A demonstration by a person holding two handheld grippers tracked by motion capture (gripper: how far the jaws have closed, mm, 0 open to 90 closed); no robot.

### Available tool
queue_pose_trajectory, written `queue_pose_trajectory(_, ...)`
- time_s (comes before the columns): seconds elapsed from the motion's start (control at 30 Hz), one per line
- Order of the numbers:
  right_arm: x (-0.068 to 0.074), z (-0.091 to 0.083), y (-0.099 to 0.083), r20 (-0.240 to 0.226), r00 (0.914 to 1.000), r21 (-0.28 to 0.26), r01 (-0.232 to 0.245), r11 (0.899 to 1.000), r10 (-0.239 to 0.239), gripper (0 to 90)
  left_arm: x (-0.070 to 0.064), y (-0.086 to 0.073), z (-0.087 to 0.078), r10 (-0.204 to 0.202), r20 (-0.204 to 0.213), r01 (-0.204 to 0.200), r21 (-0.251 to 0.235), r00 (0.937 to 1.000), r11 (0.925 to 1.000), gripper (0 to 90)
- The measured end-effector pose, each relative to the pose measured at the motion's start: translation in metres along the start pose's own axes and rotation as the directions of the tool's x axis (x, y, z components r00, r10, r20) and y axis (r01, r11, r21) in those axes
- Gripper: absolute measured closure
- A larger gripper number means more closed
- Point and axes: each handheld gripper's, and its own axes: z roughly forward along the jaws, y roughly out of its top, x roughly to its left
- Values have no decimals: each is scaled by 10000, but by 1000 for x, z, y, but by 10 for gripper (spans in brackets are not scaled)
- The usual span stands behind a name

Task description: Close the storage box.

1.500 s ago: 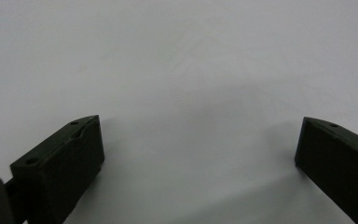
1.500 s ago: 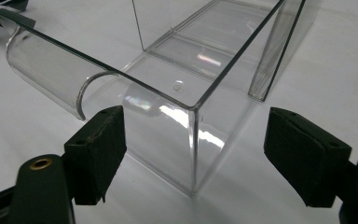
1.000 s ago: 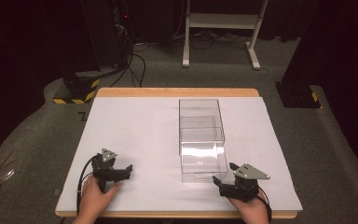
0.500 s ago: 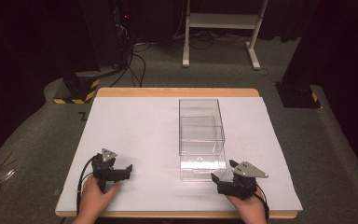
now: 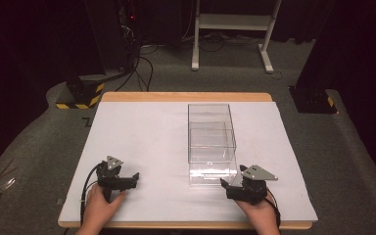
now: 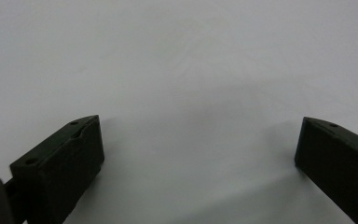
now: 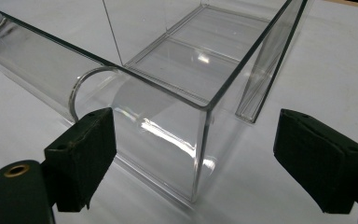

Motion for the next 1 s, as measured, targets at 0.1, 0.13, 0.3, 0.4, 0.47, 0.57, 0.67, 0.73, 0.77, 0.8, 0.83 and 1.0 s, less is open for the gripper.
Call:
queue_pose_trajectory(0.1,-1,2,2,94,10000,44,-26,10000,25,133,0,0,0,-1,-2,1,-1,10000,10000,14)
queue_pose_trajectory(0.13,-2,3,3,117,9999,54,1,10000,-2,133,0,0,0,-2,-1,2,-3,10000,10000,14)
queue_pose_trajectory(0.3,-7,8,7,145,9998,59,-151,9999,150,134,0,0,0,-43,-2,43,-30,10000,10000,14)
queue_pose_trajectory(0.4,-8,9,7,145,9998,27,-146,9999,145,134,0,0,0,-4,1,4,-1,10000,10000,14)
queue_pose_trajectory(0.47,-9,11,8,157,9996,6,-231,9997,231,134,0,0,0,-3,0,3,0,10000,10000,14)
queue_pose_trajectory(0.57,-11,14,9,166,9994,-11,-295,9996,295,134,0,0,0,-1,-3,1,0,10000,10000,14)
queue_pose_trajectory(0.67,-13,16,10,230,9991,-55,-351,9994,352,133,0,0,0,3,0,-3,3,10000,10000,14)
queue_pose_trajectory(0.73,-14,18,11,224,9990,-89,-380,9992,382,133,0,0,0,1,0,-1,2,10000,10000,14)
queue_pose_trajectory(0.77,-15,18,11,241,9989,-82,-390,9992,392,133,0,0,0,0,-2,0,0,10000,10000,14)
queue_pose_trajectory(0.8,-15,19,12,243,9987,-88,-441,9990,443,133,0,0,0,1,-2,-1,2,10000,10000,14)
queue_pose_trajectory(0.83,-16,20,12,252,9987,-106,-432,9990,434,133,0,0,0,-4,-1,4,1,10000,10000,14)
queue_pose_trajectory(1.0,-19,24,15,317,9980,-107,-534,9985,538,133,0,0,0,-2,-2,2,0,10000,10000,14)
